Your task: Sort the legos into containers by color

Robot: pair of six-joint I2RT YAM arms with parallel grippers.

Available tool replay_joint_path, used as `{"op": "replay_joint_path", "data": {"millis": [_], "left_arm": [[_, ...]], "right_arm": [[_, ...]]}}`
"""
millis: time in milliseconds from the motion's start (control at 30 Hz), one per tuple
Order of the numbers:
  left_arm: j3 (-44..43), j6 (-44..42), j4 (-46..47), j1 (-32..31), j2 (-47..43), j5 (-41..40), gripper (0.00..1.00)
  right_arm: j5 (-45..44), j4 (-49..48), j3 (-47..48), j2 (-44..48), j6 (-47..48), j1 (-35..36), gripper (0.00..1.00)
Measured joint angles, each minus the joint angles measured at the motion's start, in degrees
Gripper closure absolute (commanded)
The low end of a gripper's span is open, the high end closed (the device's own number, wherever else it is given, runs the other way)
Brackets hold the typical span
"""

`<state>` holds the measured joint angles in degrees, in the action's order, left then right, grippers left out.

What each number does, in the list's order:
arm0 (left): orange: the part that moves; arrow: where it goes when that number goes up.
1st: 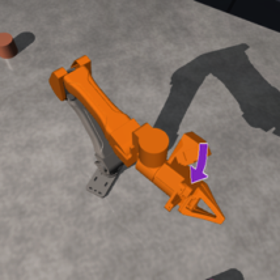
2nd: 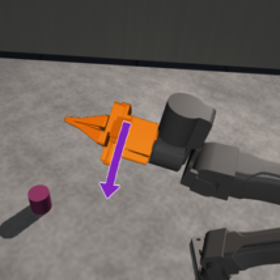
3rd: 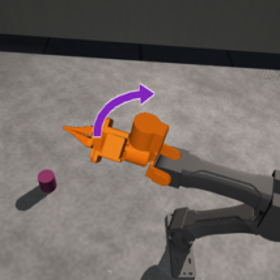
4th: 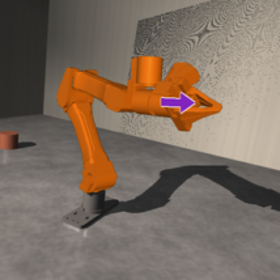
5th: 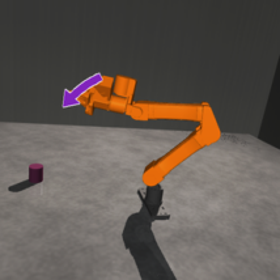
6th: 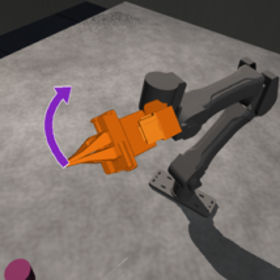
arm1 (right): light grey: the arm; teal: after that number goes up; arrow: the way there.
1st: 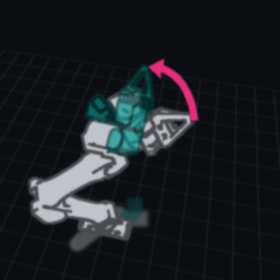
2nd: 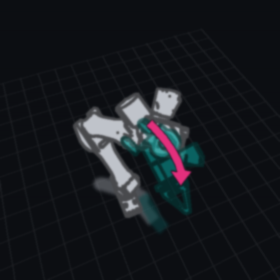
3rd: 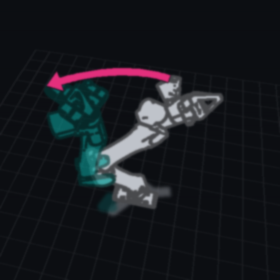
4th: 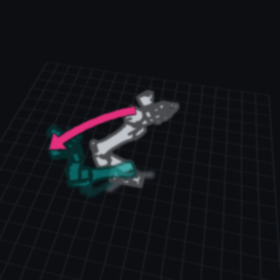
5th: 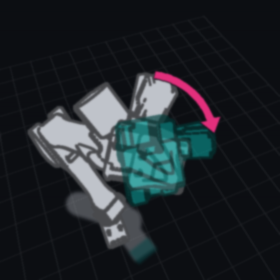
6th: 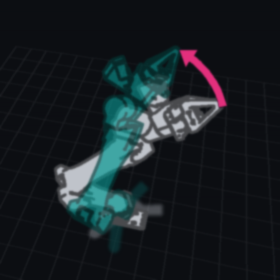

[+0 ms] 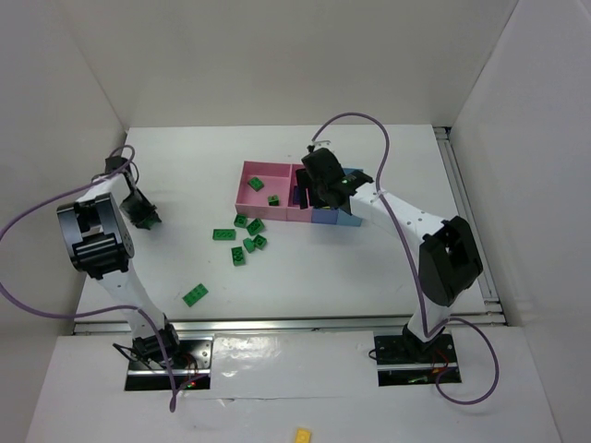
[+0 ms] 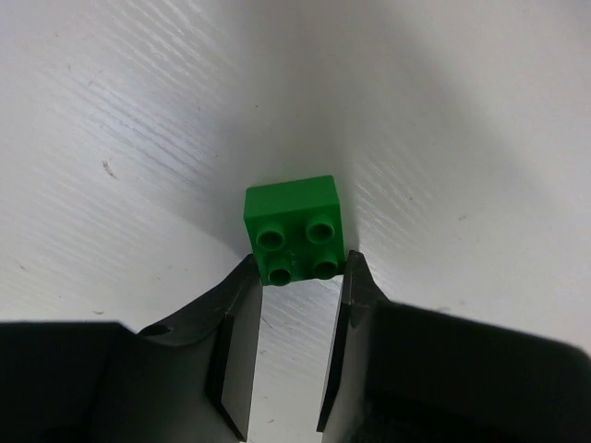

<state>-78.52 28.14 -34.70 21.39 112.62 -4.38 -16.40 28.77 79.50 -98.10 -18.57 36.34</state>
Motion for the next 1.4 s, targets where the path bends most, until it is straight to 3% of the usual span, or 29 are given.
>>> {"op": "replay_joint_path", "data": {"millis": [367,767,800,833,967,1033,1067,1167,1233,1333,1400], "left_arm": [[-3.80,-3.63,-3.54,-7.13,-0.02,3.37,0.79],[-18.51,-2.78,-5.75,-30.34,-1.22,8.20,0.73],[-20.41,-2.43,-6.10,-32.15,-0.63,8.74,0.70],[-22.49,-2.16,-6.19,-33.81,0.31,9.20,0.48],[-32.52,-0.94,-8.48,-37.09,6.25,9.55,0.04],[-34.77,-0.72,-9.33,-37.44,8.04,8.66,0.06],[-34.84,-0.66,-9.94,-37.46,8.15,7.96,0.17],[-31.65,-0.63,-10.91,-37.33,6.12,4.48,0.24],[-25.81,-0.72,-10.99,-36.94,2.14,2.14,0.23],[-14.69,-0.96,-11.30,-35.30,-6.21,-0.09,0.08],[-7.87,-0.92,-11.13,-33.94,-11.63,-1.05,0.05]], "right_arm": [[-0.76,0.02,0.02,0.00,0.00,0.00,0.24],[-1.38,0.02,0.02,0.00,0.00,0.00,0.24],[-1.46,0.02,0.02,0.00,-0.02,0.00,0.24],[-1.60,0.07,0.02,0.00,-0.02,0.00,0.24],[-2.38,0.17,0.02,0.00,-0.02,0.00,0.24],[-2.51,0.31,0.02,0.00,-0.02,0.00,0.24],[-2.64,0.44,0.02,0.00,-0.02,0.00,0.24],[-2.78,0.50,0.00,0.00,-0.02,0.00,0.24],[-2.84,0.52,0.00,0.02,-0.04,0.00,0.24],[-2.80,0.57,-0.02,0.02,-0.07,0.00,0.24],[-2.80,0.57,-0.02,0.02,-0.07,0.00,0.24]]}}
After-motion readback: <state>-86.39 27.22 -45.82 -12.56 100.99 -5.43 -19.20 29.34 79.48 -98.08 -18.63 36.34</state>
